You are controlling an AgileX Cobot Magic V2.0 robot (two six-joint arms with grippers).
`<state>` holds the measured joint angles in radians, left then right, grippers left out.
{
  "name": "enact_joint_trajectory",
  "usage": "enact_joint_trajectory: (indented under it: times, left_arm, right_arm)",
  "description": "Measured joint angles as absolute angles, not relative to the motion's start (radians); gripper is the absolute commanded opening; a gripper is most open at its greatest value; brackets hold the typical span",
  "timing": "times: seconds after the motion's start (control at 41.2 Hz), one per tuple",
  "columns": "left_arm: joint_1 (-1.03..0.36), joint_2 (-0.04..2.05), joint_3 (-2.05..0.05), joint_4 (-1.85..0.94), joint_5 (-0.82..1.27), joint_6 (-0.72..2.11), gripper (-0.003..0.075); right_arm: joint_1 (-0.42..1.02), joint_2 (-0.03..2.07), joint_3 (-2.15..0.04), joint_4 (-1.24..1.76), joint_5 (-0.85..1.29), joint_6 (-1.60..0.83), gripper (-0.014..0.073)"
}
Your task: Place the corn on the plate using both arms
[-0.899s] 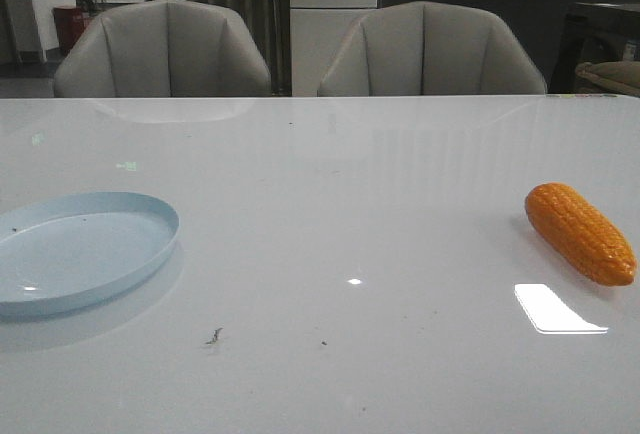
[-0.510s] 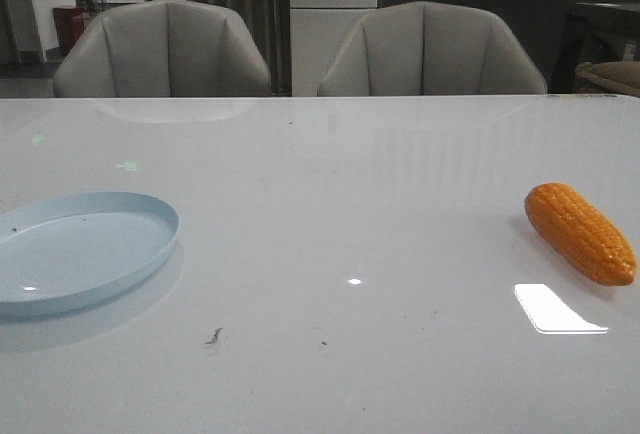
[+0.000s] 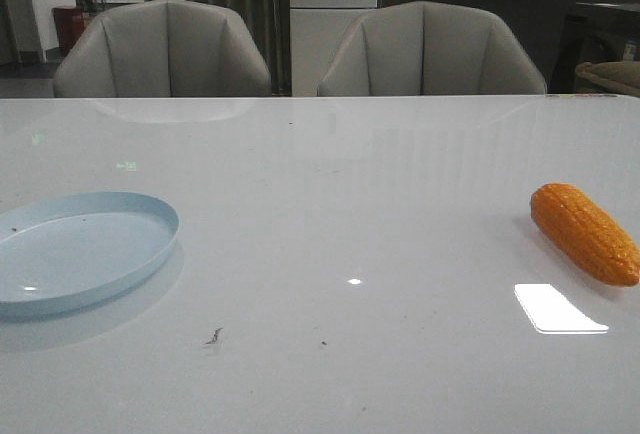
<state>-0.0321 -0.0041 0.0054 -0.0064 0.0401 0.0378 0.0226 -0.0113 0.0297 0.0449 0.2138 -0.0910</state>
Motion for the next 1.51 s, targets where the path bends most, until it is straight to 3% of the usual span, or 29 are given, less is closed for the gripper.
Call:
enact_joint_trajectory:
  times: [0.267, 0.607, 0.826, 0.996, 1.506]
  left_arm:
    - [-0.032, -0.004, 0.005, -0.006, -0.089, 0.038, 0.0090]
    - [-0.032, -0.004, -0.101, 0.000, -0.180, 0.038, 0.0090]
    - [-0.032, 0.023, -0.305, 0.079, -0.051, 0.038, 0.0090]
    - [-0.032, 0.185, -0.446, 0.085, -0.020, 0.038, 0.0090]
    - [-0.032, 0.713, -0.521, 0.070, 0.020, 0.038, 0.0090]
  right_arm:
    - [0.023, -0.011, 0.030, 0.045, 0.140, -0.091, 0.0027]
    - [0.023, -0.011, 0.007, 0.112, -0.200, -0.056, 0.0027]
    - [0.023, 0.004, -0.288, 0.118, -0.015, -0.022, 0.0029]
    - [0.023, 0.177, -0.468, 0.101, 0.104, -0.021, 0.0029]
    - [0.023, 0.630, -0.516, 0.099, 0.166, -0.021, 0.0029]
